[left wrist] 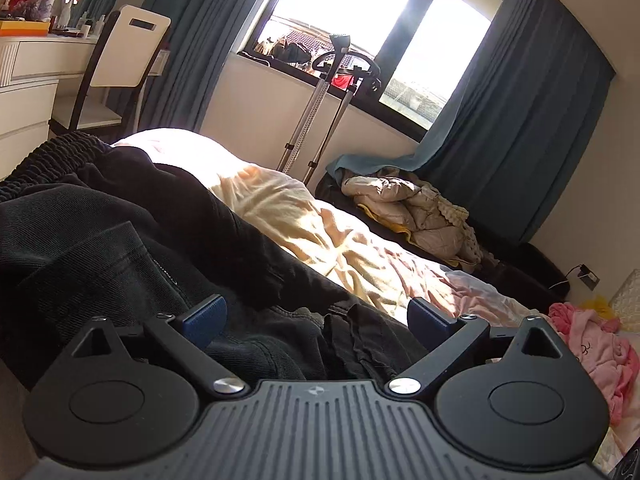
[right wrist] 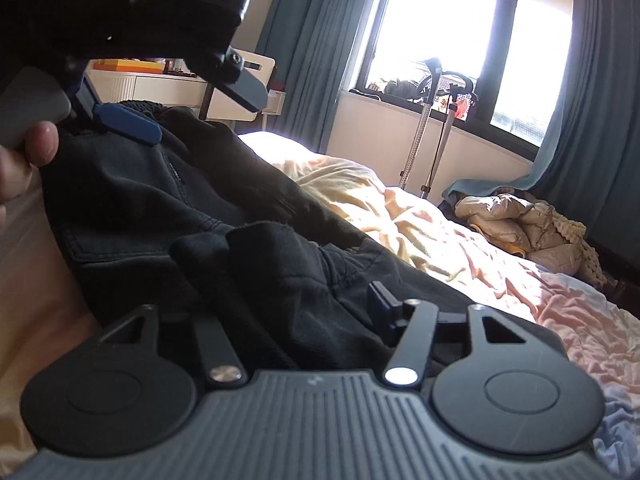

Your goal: Fold clothes

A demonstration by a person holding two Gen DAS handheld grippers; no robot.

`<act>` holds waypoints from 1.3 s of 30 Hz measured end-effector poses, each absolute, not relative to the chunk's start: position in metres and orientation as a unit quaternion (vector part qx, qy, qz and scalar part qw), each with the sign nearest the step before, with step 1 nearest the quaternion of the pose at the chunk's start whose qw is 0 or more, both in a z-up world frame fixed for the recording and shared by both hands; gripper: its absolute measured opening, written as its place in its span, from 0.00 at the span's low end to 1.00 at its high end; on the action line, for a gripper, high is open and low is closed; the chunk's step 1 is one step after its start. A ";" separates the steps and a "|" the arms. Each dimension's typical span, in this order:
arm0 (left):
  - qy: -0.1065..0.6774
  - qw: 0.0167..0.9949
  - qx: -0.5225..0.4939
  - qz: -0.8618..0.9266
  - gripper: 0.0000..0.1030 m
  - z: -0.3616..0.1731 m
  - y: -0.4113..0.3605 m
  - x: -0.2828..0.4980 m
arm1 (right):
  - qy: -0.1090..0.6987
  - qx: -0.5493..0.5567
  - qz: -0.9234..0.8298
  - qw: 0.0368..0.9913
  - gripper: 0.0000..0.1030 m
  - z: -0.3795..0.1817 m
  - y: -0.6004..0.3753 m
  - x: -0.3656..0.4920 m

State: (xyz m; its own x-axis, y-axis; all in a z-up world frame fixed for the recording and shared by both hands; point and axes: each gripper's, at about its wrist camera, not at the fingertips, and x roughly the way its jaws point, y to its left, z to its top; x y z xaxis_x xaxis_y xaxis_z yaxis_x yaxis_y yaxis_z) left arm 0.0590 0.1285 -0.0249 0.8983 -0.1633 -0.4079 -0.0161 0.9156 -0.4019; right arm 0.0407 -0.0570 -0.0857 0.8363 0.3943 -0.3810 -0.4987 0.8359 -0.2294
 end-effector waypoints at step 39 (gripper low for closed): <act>0.287 0.958 0.014 -0.007 0.85 -0.090 0.040 0.061 | 0.213 0.184 0.027 0.959 0.57 -0.120 -0.279 0.053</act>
State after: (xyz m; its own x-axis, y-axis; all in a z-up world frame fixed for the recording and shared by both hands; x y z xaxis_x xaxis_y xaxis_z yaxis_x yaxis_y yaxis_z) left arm 0.0613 0.0399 -0.0897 0.8347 -0.0045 -0.5507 0.0212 0.9995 0.0238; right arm 0.0535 -0.2792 -0.1205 0.9077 0.1302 -0.3989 0.0270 0.9306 0.3650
